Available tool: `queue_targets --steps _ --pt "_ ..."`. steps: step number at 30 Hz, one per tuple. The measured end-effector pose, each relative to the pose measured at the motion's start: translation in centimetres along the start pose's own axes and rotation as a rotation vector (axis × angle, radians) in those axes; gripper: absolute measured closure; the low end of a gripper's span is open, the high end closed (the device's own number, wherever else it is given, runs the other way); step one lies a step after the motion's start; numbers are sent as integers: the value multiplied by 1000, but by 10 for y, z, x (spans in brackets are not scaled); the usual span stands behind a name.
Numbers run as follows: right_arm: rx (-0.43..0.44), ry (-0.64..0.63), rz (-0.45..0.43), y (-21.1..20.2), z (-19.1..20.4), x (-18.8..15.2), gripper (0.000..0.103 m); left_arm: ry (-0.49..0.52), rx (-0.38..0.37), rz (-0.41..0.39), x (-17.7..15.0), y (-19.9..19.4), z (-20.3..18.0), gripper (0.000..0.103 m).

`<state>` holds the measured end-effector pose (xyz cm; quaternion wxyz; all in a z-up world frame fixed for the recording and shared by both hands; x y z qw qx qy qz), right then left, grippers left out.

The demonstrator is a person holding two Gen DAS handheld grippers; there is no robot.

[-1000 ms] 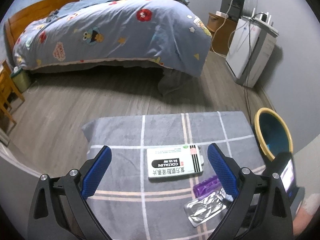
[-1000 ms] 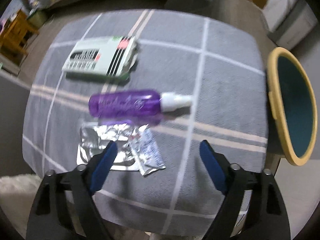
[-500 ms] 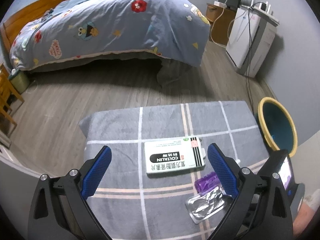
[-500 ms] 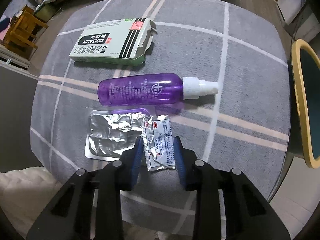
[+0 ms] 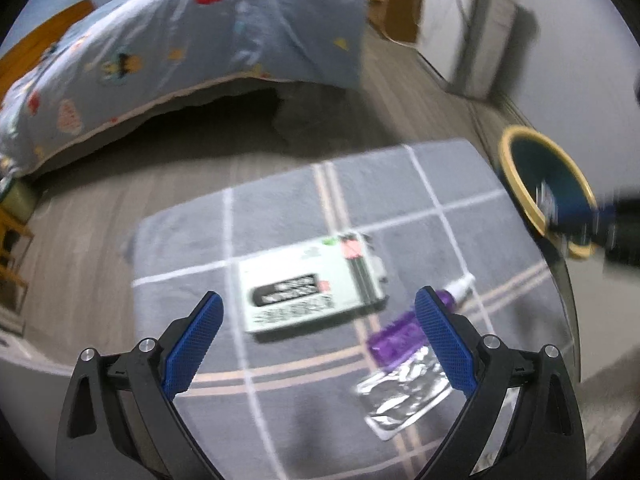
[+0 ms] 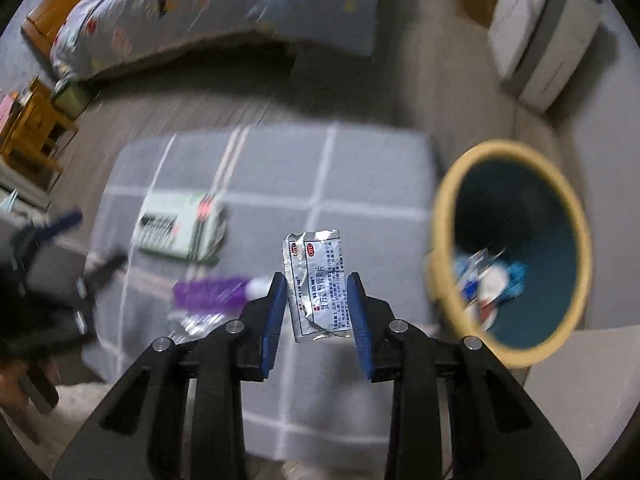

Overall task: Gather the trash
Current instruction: 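Grasp the purple spray bottle with the left gripper while the right holds the sachet, then lift the spray bottle and sachet and carry both over the bin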

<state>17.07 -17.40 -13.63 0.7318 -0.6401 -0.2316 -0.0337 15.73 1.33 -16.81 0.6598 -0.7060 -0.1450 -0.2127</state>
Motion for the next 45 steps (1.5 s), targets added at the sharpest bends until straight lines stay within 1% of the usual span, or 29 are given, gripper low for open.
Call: queue_targets --steps 2,3,7,10,13,16,18,20,21,22,26,28,35,38,45 --pt "1 39 -31 -2 -16 4 72 26 -35 19 -5 12 -16 7" --pt "19 73 -39 0 -24 4 72 34 -46 29 -8 17 -21 8" --pt "100 151 -7 13 -35 -1 72 107 -87 83 -22 40 -48 11" --pt "91 146 -11 10 -44 0 72 195 -107 134 -36 55 -68 23" --pt "95 140 -2 14 -43 0 72 250 -106 161 -45 66 -78 28" --pt "99 125 5 15 -42 0 72 280 -107 177 -49 75 -83 34" --pt "98 122 3 15 -41 1 72 283 -108 189 -51 82 -84 40" --pt "102 122 4 15 -41 1 72 285 -100 195 -51 87 -83 41" --pt "104 123 5 16 -41 1 72 285 -102 196 -51 89 -83 44" --pt "104 123 4 16 -41 1 72 286 -104 196 -51 90 -83 45" --pt "104 135 0 16 -44 2 72 293 -119 180 -46 89 -86 62" --pt "105 145 -1 16 -46 2 72 288 -135 173 -40 87 -87 65" --pt "96 162 -1 16 -52 2 72 258 -135 97 -25 66 -85 66" --pt "92 169 0 17 -55 2 72 230 -143 78 -19 57 -83 66" --pt "96 190 -11 15 -60 3 72 181 -149 7 6 26 -86 66"
Point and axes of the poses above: each gripper's, at about its wrist camera, not at the fingertips, and y roughly the way its jaws point, z to its left, x to its top, the point moved 7 cm from there along y, roughly the way its jaws point, and after that the axes turned 7 degrees about -y, right-handed, at the moved point
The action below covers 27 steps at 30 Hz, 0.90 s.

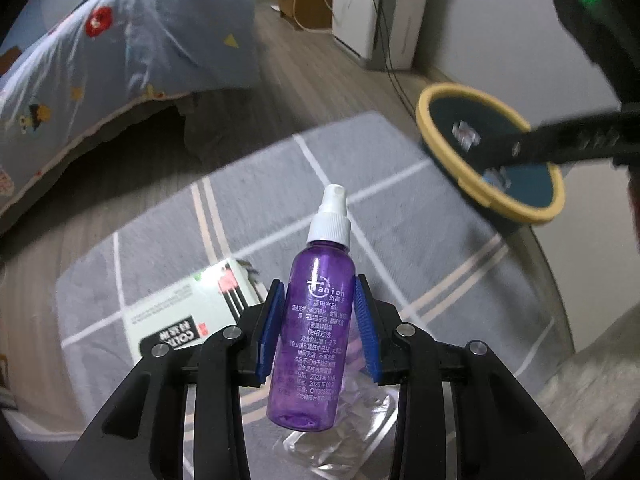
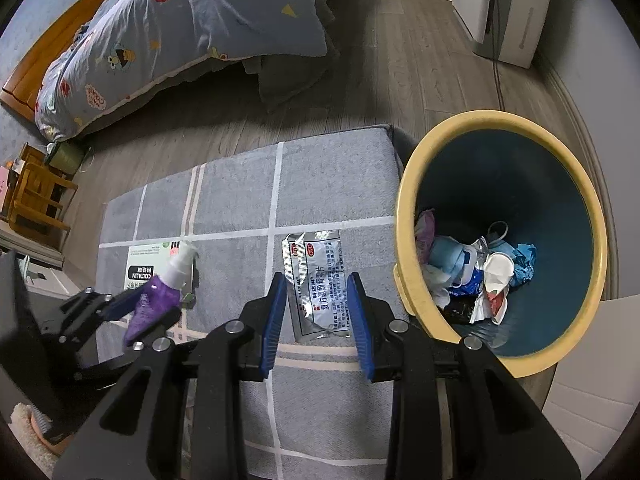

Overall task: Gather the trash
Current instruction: 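Lift the spray bottle and sachet and carry both over the bin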

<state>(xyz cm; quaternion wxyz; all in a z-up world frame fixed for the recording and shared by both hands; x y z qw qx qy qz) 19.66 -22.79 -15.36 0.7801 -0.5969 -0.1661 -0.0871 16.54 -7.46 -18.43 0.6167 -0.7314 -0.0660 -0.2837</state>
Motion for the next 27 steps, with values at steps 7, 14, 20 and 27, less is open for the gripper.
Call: queue_targets --steps 7,14,20,27 --pt "26 18 -25 -6 0 4 72 -16 13 -57 19 -34 -5 67" --pt "54 33 -59 -18 -1 8 72 -9 42 -83 31 -54 -9 69" --pt "77 40 -92 -32 -2 10 72 -34 29 -93 34 -64 -18 69" --pt "86 16 -152 -62 -5 13 72 3 24 -126 49 -82 -46 69"
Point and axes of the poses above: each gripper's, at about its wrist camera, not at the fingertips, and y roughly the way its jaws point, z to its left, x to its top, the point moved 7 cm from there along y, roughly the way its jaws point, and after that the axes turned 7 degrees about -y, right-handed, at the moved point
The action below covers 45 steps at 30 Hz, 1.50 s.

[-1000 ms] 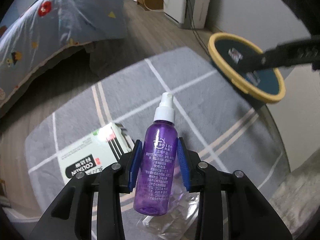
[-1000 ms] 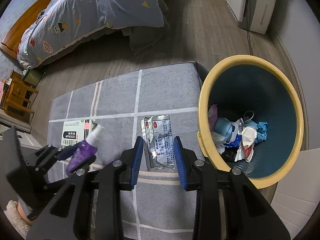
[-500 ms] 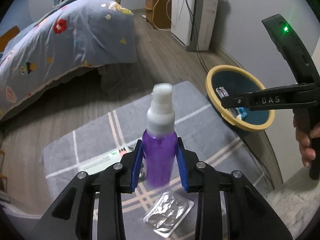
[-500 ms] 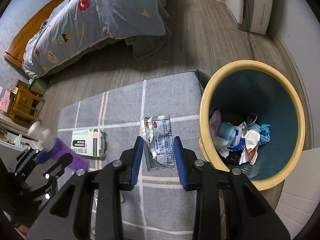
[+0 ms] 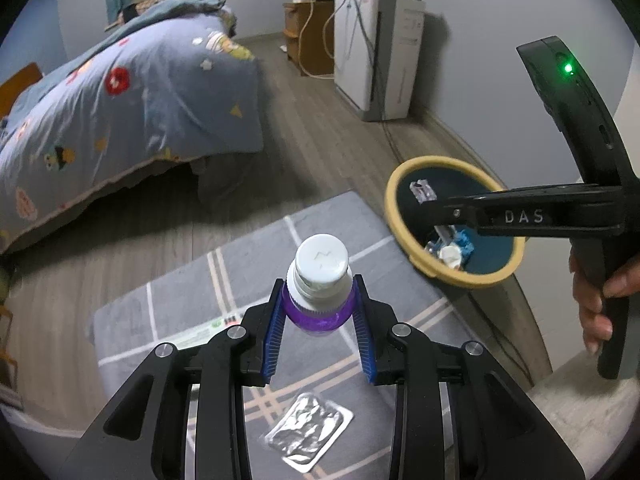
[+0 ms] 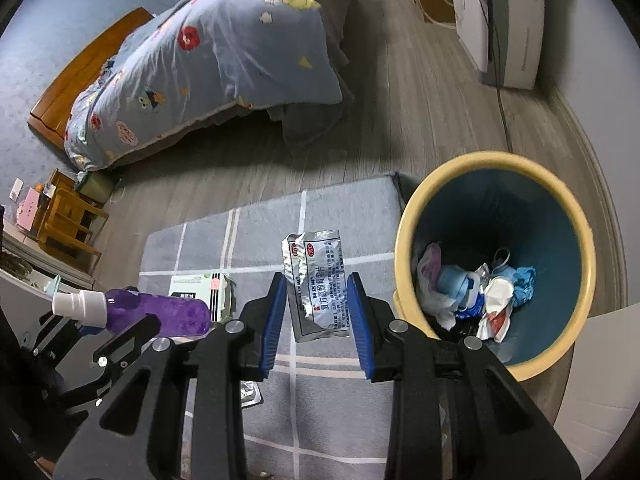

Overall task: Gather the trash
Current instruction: 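Lift the spray bottle and sachet and carry both over the bin, then open both grippers to drop the bottle and sachet into the bin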

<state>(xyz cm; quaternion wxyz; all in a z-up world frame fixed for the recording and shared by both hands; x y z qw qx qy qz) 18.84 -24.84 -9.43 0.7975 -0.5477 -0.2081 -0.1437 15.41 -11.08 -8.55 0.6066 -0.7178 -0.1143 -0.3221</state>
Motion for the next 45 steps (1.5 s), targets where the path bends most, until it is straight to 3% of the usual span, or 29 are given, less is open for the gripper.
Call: queue_targets --steps 5,10,18,24,31,32,35,38,40,42,45 --pt "-17 14 -66 -26 -19 9 72 32 -25 -8 14 -3 -26 69" --pt "-69 119 -113 -39 -68 11 72 78 -67 5 22 6 -57 69" --pt "-140 355 -74 -19 -151 -12 72 143 -140 63 31 48 -110 69" --pt "-93 487 -82 -8 -178 -23 71 206 -145 98 39 84 -137 69" --pt "-35 566 -126 -5 -189 -25 67 234 -135 80 57 105 -149 68" --pt "-30 567 -132 -6 -189 -24 59 232 -134 76 58 106 -148 66" --pt "-36 563 -158 -10 -191 -22 57 214 -137 60 61 107 -145 54" --pt "-37 567 -163 -10 -191 -21 48 199 -137 59 58 105 -138 51" --pt "-44 564 -161 -10 -191 -22 44 191 -136 54 58 102 -134 45" --pt "-54 555 -160 -11 -190 -21 38 178 -129 40 56 95 -128 28" --pt "-86 524 -158 -14 -187 -20 21 137 -128 22 51 81 -112 18"
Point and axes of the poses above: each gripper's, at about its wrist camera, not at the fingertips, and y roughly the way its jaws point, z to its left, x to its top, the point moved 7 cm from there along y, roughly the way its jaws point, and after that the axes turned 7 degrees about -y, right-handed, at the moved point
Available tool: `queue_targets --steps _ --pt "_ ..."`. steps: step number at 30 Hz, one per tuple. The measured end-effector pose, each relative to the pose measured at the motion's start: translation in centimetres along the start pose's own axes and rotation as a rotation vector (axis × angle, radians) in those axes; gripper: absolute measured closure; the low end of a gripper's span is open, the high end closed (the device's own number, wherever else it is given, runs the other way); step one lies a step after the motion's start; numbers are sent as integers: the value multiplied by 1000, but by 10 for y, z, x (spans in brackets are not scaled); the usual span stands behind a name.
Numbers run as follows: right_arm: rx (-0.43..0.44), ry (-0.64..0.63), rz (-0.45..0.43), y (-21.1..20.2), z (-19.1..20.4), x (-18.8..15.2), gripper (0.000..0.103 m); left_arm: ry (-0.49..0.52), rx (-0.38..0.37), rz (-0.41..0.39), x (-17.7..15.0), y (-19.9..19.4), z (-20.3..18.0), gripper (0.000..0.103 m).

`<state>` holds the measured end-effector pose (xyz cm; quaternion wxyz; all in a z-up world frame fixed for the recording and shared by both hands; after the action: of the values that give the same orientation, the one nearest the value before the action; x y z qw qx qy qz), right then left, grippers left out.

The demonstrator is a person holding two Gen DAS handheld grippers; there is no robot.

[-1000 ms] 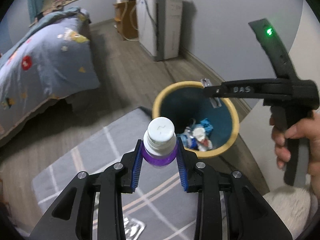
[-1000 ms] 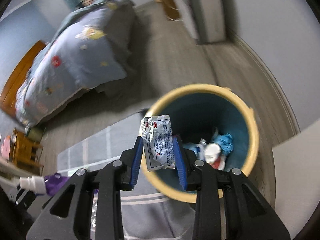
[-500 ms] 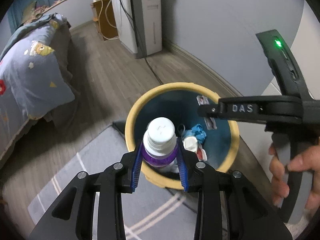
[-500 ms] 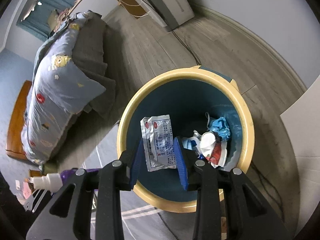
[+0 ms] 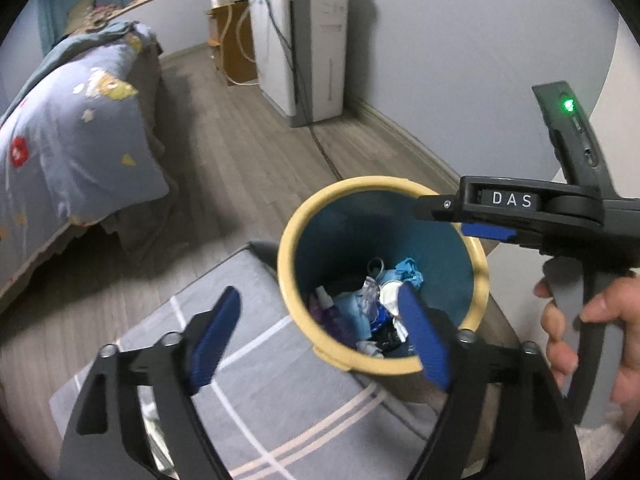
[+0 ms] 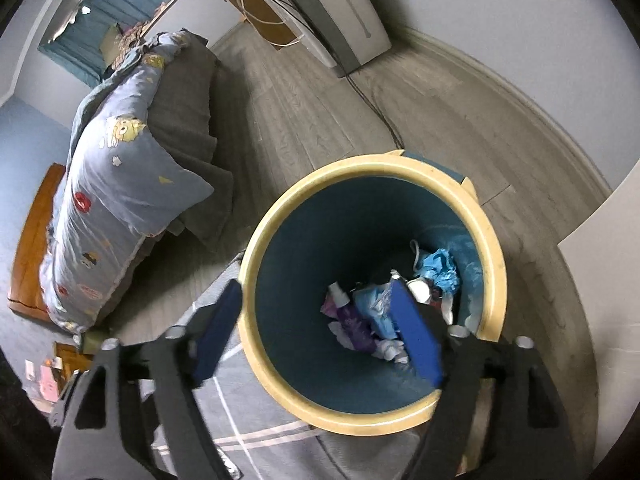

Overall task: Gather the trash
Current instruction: 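Open both grippers to drop the bottle and sachet into the bin, then move both open grippers back over the foil pack and medicine box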

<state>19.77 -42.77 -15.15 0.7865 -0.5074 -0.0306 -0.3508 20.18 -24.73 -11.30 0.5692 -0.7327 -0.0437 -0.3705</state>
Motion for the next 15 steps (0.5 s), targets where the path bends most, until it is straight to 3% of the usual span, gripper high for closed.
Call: queue_targets --steps 3,8,15 --pt "-19 -42 4 -2 8 -3 7 -46 26 -7 -10 -15 20 11" --pt "-58 -169 40 -4 43 -16 6 -125 63 -17 -34 -48 65 9" --pt "-63 -313 49 -11 105 -39 6 -271 150 37 -110 -61 135 8"
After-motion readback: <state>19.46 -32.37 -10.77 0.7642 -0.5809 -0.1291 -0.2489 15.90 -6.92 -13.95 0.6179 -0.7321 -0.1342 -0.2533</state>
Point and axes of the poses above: each gripper's, at about its wrist camera, not at the fingertips, and y roughly the way its jaws point, z to its left, x to its top, the point moved 7 cm from there along y, roughly the way its jaws point, and after that the axes turned 7 degrees about -y, right-handed, at the moved point
